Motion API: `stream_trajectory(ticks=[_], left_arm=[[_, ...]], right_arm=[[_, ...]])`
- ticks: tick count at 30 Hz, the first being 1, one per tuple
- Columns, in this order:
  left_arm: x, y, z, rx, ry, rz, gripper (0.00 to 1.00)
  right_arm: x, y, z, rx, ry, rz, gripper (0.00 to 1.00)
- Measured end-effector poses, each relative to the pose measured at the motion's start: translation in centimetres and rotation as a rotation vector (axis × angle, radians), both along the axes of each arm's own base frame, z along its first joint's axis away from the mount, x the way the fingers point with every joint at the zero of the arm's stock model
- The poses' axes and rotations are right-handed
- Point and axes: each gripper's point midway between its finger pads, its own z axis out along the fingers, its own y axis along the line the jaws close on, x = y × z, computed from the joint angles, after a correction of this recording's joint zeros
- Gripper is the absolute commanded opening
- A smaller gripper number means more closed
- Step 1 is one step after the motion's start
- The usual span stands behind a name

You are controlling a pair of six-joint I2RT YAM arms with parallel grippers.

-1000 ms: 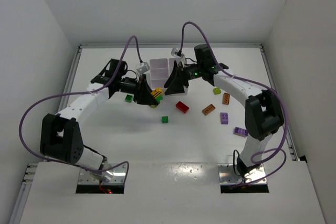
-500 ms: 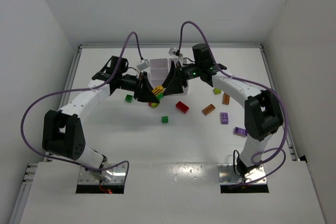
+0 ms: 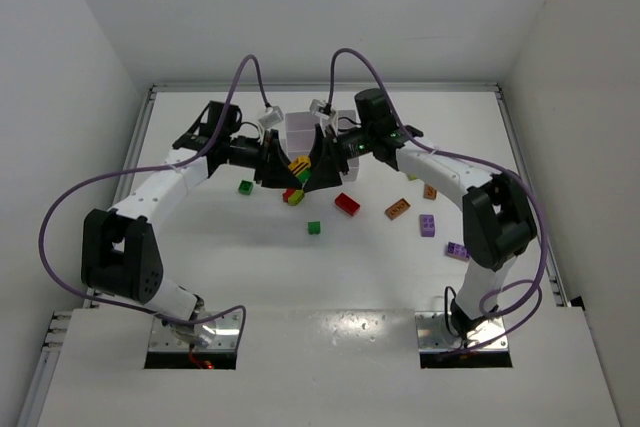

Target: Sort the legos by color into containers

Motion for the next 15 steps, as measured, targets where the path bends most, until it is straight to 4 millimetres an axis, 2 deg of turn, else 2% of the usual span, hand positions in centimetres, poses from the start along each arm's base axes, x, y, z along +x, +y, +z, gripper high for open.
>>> stream_trajectory(ticks=[6,9,11,13,14,15], left_arm=[[0.1,0.0,0.0,0.000,-0.007,0.001,0.03],[0.1,0.0,0.1,-0.002,-0.014,0.001,0.03],[0.1,0.0,0.3,-0.005,-0.021,0.000,0.03],[-0.1,0.0,0.7,-0.013,-0.030,-0.006,0.03],[-0.1,0.0,0.8,-0.011,-0.030,-0.001,0.06],[-0.2,0.0,0.9,-0.012,-0.027,0.000,0.10]], right_arm=[[0.0,0.1,0.1,-0.004,0.018,-0.006,0.65],[0.3,0.3,0.4,-0.005,0.034,-0.024,0.58],[0.5,0.4,0.6,-0.003,0.046,-0.036,0.40],[0.8,0.4,0.7,-0.001,0.058,-0.054,0.27],[0.9,0.4,0.9,0.005,0.058,-0.057,0.15],[1.0,0.5,1.0,0.009,0.057,-0.059,0.11]])
